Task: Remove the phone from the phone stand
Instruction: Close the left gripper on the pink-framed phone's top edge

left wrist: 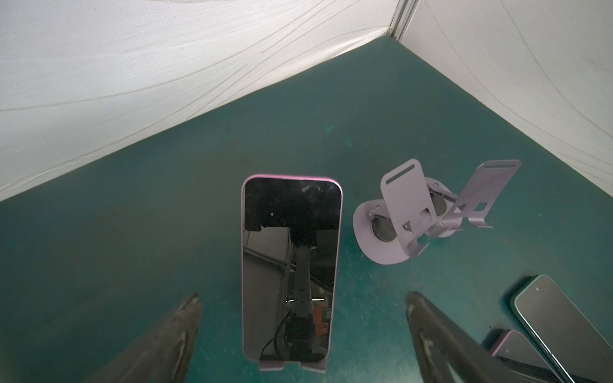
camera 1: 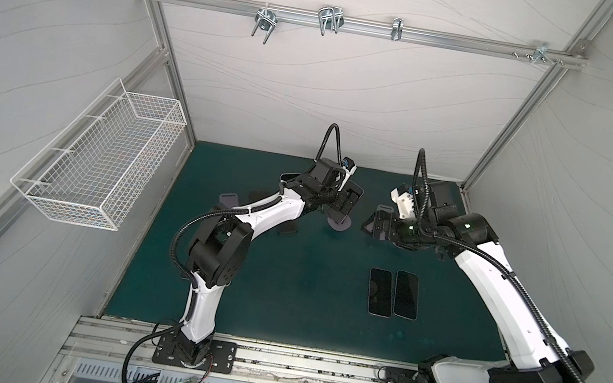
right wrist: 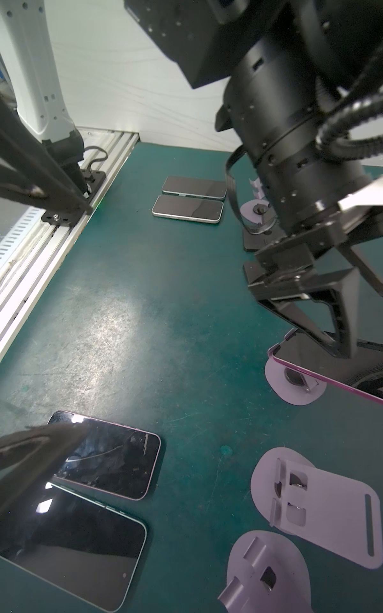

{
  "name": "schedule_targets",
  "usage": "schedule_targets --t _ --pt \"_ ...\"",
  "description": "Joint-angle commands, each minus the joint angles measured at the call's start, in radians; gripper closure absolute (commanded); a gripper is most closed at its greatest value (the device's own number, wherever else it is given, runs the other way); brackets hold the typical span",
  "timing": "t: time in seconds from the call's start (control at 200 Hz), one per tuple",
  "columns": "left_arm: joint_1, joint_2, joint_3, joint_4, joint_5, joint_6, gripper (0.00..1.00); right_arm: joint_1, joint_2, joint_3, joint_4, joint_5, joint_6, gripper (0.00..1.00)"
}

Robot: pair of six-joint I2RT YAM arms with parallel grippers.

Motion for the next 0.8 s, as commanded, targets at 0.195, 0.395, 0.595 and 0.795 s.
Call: schedule_targets --t 0.195,0.395,0.595,0.795 --pt "0.006 0.098 0.124 0.074 0.049 -0.032 0.03 0.011 0.014 0.016 -0.057 0.035 -0.028 0.01" --pt "0.005 0.127 0.142 0.066 0.028 -0.042 0.03 0.009 0.021 0.017 -0.067 0.047 -0.041 0.01" --pt "0.005 0.151 0.150 0.051 0.021 -0.021 0.03 0.007 0.035 0.019 -0.068 0.037 -0.049 0.01" --pt "0.001 0.163 0.149 0.048 0.026 0.003 0.03 -0.004 0.041 0.013 -0.067 0.032 -0.055 0.01"
